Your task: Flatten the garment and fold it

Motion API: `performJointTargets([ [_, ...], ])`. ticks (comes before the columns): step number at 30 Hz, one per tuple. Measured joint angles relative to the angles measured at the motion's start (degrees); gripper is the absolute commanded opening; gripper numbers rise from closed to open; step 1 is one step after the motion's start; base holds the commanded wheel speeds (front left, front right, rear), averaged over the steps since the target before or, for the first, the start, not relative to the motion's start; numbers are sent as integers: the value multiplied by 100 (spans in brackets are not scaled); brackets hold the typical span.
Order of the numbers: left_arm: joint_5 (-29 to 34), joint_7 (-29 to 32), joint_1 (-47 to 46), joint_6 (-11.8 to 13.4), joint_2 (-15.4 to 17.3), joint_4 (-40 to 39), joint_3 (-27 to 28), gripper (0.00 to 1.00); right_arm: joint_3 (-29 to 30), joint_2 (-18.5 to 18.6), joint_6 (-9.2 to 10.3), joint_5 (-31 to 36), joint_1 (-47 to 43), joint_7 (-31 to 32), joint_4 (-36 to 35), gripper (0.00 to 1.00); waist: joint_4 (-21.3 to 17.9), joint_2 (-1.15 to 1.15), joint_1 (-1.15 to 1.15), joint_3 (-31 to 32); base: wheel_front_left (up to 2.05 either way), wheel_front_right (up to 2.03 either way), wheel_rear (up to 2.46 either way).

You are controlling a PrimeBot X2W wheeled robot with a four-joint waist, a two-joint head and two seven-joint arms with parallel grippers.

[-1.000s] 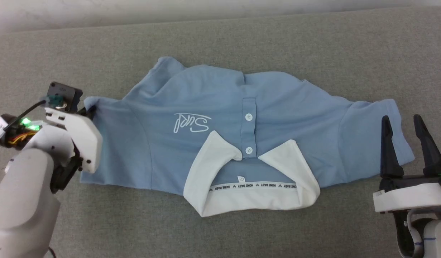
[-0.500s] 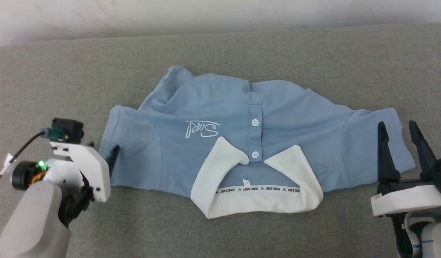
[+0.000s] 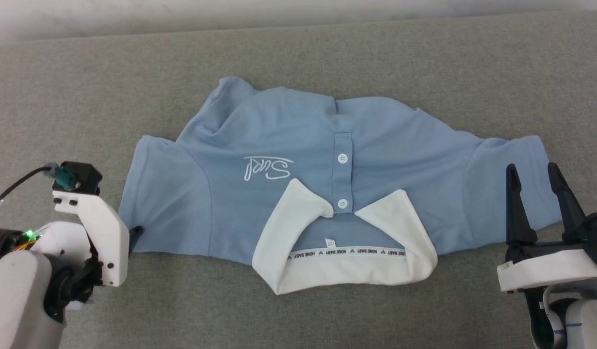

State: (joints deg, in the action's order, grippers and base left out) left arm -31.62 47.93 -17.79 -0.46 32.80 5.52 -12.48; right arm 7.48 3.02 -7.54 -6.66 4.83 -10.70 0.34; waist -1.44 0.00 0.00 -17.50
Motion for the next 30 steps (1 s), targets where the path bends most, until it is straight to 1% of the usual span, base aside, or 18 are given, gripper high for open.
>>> performJointTargets([
  [6, -276, 276, 216, 54, 64, -310, 116, 100, -4, 0, 0, -40, 47, -49, 113, 100, -71, 0, 0, -37, 0, 0, 0],
  [12, -368, 427, 294, 59, 82, -421, 96, 100, 1, 0, 0, -44, 76, -69, 191, 100, -44, 0, 0, -46, 0, 0, 0],
  [13, -391, 442, 301, 59, 82, -421, 96, 0, -2, 1, 0, -44, 90, -69, 193, 100, -40, 0, 0, -53, 0, 0, 0],
  [15, -437, 399, 313, 65, 57, -431, 119, 0, -8, 0, -1, -43, 112, -70, 208, 100, -37, 0, 0, -59, 0, 0, 0],
  [18, -398, 137, 379, 126, -43, -444, 123, 0, 21, 0, 0, -1, 113, -48, 231, 100, -29, 0, 1, -29, 0, 0, 0],
  [21, -289, -197, 526, 252, -107, -508, 157, 0, 34, 1, -1, 122, 102, 280, 278, 100, -13, 0, 1, 60, 0, 0, 0],
  [23, -267, -433, 656, 390, -220, -633, 236, 0, 40, 18, -1, 241, 71, 691, 299, 100, 5, 0, 1, 143, 0, 0, 0],
  [25, -266, -692, 773, 543, -370, -859, 344, 0, 66, 114, 0, 242, 23, 1210, 303, 100, 34, 0, 1, 236, 0, 0, 0],
  [28, -330, -1079, 962, 827, -676, -1326, 553, 0, 25, 435, -1, -77, -47, 2015, 159, 100, 110, 0, 0, 368, 0, 0, 0],
  [30, -432, -1302, 1122, 993, -913, -1649, 684, 0, 52, 679, -4, -265, -55, 2765, 67, 100, 191, 0, 0, 427, 0, 0, 0],
])
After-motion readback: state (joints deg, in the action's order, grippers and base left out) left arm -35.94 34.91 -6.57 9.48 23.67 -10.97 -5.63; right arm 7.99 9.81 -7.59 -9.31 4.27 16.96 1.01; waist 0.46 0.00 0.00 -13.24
